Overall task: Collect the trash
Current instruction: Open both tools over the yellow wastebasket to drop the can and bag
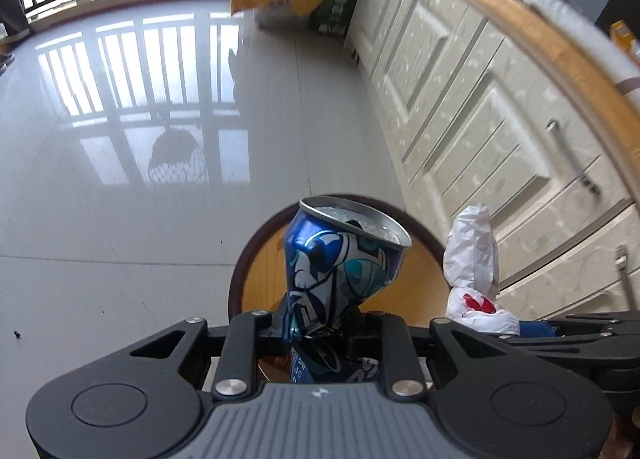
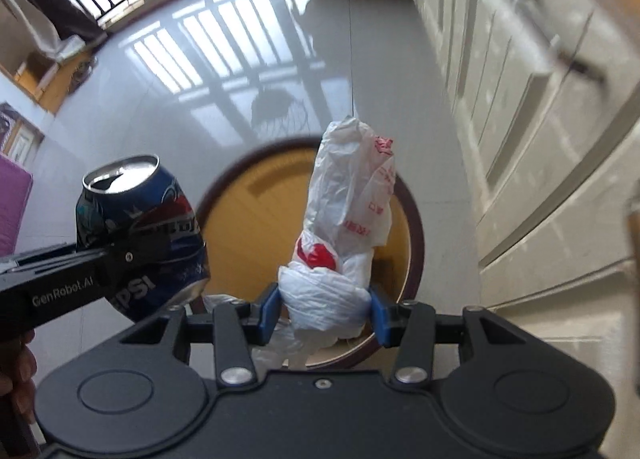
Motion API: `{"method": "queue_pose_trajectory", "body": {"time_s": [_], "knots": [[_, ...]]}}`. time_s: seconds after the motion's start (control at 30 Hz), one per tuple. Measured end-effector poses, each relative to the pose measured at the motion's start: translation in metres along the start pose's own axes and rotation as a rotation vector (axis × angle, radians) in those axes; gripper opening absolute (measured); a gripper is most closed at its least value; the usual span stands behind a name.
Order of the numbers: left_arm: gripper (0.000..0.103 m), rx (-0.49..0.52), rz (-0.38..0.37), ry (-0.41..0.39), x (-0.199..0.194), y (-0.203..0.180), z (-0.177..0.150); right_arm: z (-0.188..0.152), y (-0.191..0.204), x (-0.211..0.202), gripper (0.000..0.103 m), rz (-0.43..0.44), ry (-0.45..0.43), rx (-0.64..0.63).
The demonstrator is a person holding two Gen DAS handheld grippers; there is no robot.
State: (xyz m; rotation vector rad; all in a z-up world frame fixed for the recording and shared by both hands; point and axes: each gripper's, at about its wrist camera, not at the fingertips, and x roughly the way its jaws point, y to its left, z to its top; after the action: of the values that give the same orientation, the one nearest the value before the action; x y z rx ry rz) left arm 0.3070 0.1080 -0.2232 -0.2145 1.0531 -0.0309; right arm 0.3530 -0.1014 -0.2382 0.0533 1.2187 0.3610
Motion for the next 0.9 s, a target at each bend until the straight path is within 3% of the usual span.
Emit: {"method": "queue_pose_trajectory", "body": {"time_s": [0.43, 0.57, 0.8, 0.9], "knots": [[0.024, -0.047, 0.005, 0.065, 0.048, 0.012, 0.009, 0.007, 0.019, 0.056, 0.050, 0.023, 0.089, -0.179], [0.024, -0.035, 0.005, 0.072, 0.055, 0.010, 0.014, 0.010, 0.021, 0.056, 0.074, 0.024, 0.072, -0.186], [0.024, 0.002, 0.004, 0.078, 0.069, 0.001, 0.025, 0.010, 0.020, 0.065, 0.079, -0.011, 0.143, -0.241], [0.025, 0.024, 0.004, 0.086, 0.077, -0.004, 0.030, 0.008, 0.020, 0.061, 0.085, -0.013, 0.158, -0.265]]}}
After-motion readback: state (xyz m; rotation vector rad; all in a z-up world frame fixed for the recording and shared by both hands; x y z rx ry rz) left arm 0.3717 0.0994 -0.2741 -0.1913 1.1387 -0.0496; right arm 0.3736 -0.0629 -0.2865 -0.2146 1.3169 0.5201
